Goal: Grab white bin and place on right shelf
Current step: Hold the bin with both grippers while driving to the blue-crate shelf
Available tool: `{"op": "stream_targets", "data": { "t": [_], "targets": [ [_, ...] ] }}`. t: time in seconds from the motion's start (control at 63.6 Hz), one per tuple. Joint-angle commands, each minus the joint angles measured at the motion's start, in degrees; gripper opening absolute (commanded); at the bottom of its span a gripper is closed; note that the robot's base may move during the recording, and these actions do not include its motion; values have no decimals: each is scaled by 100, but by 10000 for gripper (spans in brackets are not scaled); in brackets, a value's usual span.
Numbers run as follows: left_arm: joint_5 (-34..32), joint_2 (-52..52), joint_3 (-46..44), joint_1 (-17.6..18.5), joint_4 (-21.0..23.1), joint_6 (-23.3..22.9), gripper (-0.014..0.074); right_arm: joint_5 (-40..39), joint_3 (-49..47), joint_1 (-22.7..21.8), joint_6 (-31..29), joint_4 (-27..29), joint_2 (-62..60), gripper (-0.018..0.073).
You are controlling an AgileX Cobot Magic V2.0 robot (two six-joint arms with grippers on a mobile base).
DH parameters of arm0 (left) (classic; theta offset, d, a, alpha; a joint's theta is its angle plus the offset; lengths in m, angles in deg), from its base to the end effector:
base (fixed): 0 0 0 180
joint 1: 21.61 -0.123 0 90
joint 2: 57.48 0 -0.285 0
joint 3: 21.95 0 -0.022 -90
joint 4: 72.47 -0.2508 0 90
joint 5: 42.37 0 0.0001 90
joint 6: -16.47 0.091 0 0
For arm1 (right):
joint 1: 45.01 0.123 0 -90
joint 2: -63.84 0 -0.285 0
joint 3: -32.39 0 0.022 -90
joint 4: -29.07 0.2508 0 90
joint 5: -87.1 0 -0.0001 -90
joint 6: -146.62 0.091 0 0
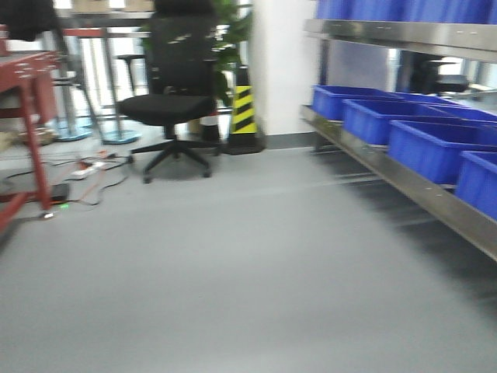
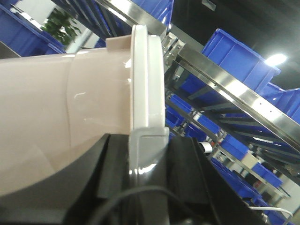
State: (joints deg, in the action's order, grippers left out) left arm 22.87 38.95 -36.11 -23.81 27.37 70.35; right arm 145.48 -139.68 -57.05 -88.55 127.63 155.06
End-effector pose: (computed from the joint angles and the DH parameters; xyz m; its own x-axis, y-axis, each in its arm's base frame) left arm 0.3162 -0.0694 0.4809 -0.4141 -0.3975 -0.8189 0.8032 0.2636 -0.5342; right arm 0.3153 0.0112 0.3936 -0.5017 0.5347 -0.6800 -0.5061 0.4562 0.7320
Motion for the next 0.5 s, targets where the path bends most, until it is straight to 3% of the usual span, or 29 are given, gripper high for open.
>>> {"op": "stream_targets", "data": {
  "t": [0.0, 0.487],
  "targets": [
    [1017, -279, -196, 128, 487, 29, -126, 360, -184, 65, 24, 1097, -272, 93],
    [957, -279, -196, 128, 487, 29, -126, 332, -184, 65, 24, 1097, -272, 93]
  ]
}}
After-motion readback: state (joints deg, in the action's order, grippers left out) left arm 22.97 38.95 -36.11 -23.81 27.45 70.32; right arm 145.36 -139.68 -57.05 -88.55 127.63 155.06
